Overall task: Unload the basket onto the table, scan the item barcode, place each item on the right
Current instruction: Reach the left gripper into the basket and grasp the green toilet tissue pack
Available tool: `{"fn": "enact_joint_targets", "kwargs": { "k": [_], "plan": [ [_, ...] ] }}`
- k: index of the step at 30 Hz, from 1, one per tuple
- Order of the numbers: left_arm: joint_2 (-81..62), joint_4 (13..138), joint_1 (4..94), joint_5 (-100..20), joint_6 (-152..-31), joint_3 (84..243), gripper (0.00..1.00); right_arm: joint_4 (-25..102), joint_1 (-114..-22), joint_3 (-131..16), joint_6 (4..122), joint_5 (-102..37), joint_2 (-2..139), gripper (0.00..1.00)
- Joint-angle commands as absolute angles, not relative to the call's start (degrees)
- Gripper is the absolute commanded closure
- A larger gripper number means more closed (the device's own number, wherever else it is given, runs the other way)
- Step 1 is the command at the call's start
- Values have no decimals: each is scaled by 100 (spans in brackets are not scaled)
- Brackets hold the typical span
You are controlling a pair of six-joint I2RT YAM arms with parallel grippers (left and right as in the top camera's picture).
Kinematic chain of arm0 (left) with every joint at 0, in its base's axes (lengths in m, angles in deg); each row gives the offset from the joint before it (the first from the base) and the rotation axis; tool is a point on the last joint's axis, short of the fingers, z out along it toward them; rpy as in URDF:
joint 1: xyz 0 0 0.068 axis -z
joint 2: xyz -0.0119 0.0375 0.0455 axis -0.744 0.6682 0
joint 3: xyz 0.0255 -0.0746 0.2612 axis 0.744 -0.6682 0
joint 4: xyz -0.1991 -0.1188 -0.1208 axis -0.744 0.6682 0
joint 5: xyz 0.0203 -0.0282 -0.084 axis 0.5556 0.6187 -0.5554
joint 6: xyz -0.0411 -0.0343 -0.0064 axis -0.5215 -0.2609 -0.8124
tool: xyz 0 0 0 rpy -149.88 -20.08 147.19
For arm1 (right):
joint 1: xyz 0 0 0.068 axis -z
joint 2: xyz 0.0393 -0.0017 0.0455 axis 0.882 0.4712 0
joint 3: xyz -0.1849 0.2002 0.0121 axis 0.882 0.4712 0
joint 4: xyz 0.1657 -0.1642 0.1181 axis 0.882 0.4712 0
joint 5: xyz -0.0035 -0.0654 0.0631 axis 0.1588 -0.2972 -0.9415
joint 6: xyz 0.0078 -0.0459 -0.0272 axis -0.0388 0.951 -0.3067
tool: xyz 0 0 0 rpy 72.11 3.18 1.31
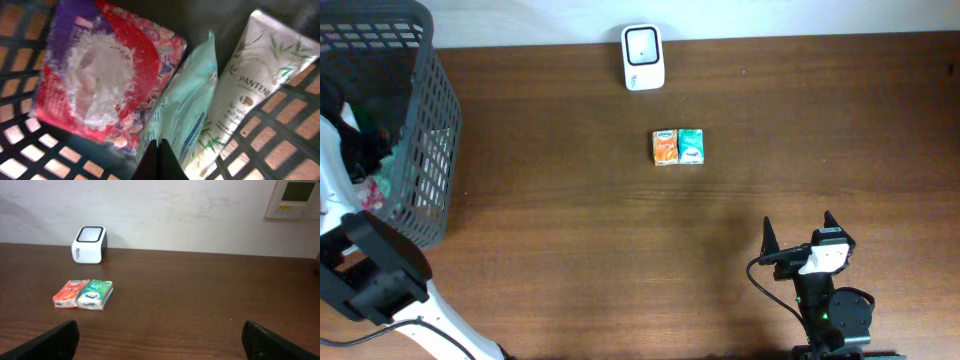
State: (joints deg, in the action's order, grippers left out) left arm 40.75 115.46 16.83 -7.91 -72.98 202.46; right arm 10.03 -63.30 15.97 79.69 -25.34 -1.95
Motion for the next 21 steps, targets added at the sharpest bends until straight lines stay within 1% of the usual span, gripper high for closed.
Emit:
{"fn": "enact_joint_targets", "kwargs": {
  "k": [1,5,9,12,15,18,21],
  "plan": [
    [3984,11721,1727,-864,-7383,20500,100,1010,-6310,1647,7903,-2503,-232,1],
    [3975,11737,1716,-1119,-7381,20500,100,1010,-6310,1647,7903,-2503,-232,1],
    [3887,11737,1725,-1137,-7717,20620,100,1010,-6310,1647,7903,-2503,-232,1],
    [3658,11658,1703,-1115,-7724,20666,100,1012,-6310,1647,7903,-2503,-232,1],
    [3374,11398,1698,-1187,-7949,20703,100,1010,-6310,1647,7903,-2503,-232,1],
    [2799,11050,1707,-1224,-8887,20876,100,1010,-6310,1647,7903,-2503,-232,1],
    [2139,10429,1720,-1749,-8946,20948,100,1010,-6310,1647,7903,-2503,-232,1]
  ]
}}
